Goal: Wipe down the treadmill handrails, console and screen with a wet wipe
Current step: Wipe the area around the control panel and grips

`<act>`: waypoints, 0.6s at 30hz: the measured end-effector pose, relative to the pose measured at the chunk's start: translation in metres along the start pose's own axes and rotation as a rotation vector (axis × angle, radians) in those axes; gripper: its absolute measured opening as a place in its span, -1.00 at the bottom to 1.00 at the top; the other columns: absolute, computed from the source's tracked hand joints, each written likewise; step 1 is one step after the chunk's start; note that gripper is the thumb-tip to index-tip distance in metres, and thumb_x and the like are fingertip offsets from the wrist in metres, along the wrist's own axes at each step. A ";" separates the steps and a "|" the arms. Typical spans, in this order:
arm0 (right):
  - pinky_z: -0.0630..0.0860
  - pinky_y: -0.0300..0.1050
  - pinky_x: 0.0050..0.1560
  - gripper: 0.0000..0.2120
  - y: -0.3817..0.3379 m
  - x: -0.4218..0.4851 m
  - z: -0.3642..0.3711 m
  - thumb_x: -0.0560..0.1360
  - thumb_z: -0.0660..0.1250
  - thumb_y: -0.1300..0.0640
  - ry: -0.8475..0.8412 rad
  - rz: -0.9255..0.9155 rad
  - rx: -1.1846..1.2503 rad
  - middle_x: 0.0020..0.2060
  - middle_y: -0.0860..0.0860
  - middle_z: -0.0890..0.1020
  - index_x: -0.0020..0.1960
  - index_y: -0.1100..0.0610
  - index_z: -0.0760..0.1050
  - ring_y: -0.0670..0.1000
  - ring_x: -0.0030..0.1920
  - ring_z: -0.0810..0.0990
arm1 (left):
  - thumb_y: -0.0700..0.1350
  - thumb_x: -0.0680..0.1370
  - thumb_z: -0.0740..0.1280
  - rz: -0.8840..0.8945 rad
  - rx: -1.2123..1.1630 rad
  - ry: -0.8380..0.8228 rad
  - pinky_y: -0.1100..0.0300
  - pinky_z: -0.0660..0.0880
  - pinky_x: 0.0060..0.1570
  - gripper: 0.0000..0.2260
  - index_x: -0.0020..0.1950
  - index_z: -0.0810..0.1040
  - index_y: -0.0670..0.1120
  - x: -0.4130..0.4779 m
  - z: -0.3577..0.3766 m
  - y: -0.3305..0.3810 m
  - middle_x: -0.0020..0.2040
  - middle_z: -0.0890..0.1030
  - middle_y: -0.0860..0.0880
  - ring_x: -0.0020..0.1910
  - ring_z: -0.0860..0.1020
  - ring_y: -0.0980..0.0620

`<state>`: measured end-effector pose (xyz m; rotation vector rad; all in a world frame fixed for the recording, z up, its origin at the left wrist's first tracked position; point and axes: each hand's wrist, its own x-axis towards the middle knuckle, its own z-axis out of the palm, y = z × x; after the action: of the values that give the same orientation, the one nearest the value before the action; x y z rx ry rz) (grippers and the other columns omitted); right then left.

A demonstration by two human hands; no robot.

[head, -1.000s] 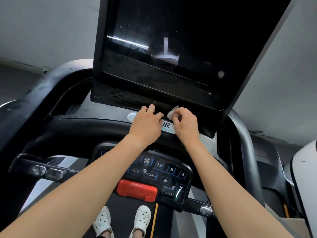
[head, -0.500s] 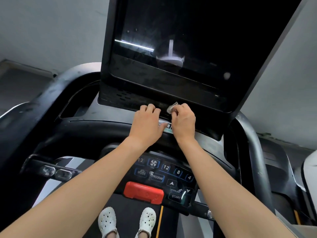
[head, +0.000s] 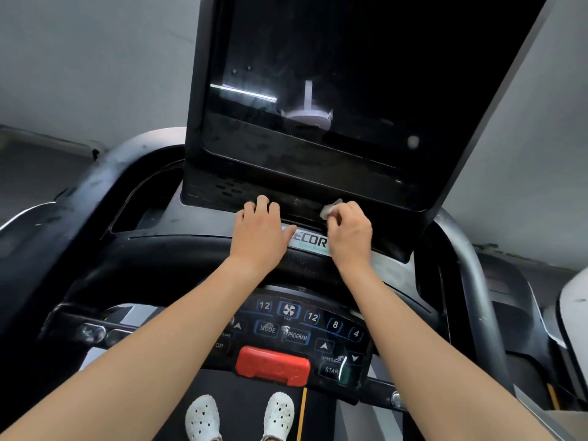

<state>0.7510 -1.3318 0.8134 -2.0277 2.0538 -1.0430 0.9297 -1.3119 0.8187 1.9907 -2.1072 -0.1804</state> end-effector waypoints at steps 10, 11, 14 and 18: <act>0.28 -0.29 -0.20 -0.82 0.007 -0.009 0.005 0.53 0.34 0.35 0.198 0.319 0.089 -0.22 -0.02 0.51 -0.21 0.16 0.49 -0.04 -0.24 0.43 | 0.26 0.66 0.19 0.013 0.013 -0.038 0.02 0.44 0.29 -0.45 0.44 0.43 -0.14 -0.001 -0.001 -0.003 0.42 0.42 -0.14 0.33 0.44 -0.15; 0.32 -0.28 -0.20 -0.83 0.005 -0.008 0.007 0.54 0.34 0.34 0.184 0.300 0.090 -0.22 -0.01 0.52 -0.21 0.17 0.50 -0.05 -0.24 0.44 | 0.26 0.66 0.19 0.010 0.015 -0.037 0.01 0.43 0.30 -0.46 0.44 0.43 -0.13 -0.002 -0.001 -0.003 0.42 0.42 -0.14 0.33 0.44 -0.15; 0.36 -0.46 -0.17 -0.84 -0.008 -0.004 0.012 0.55 0.35 0.34 0.096 0.127 0.088 -0.22 -0.05 0.54 -0.18 0.18 0.55 -0.17 -0.27 0.45 | 0.26 0.66 0.20 0.005 0.020 -0.026 0.02 0.43 0.29 -0.47 0.42 0.45 -0.13 -0.002 -0.002 -0.002 0.41 0.43 -0.13 0.32 0.44 -0.14; 0.44 -0.41 -0.14 -0.84 -0.019 0.005 0.015 0.56 0.35 0.32 -0.006 0.029 0.099 -0.20 -0.10 0.56 -0.17 0.14 0.55 -0.17 -0.22 0.52 | 0.25 0.66 0.21 0.009 0.019 -0.024 0.01 0.44 0.27 -0.48 0.41 0.46 -0.13 -0.002 -0.001 -0.001 0.40 0.44 -0.13 0.31 0.45 -0.14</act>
<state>0.7738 -1.3409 0.8135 -1.9457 1.9803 -1.1089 0.9313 -1.3101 0.8191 1.9992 -2.1402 -0.1850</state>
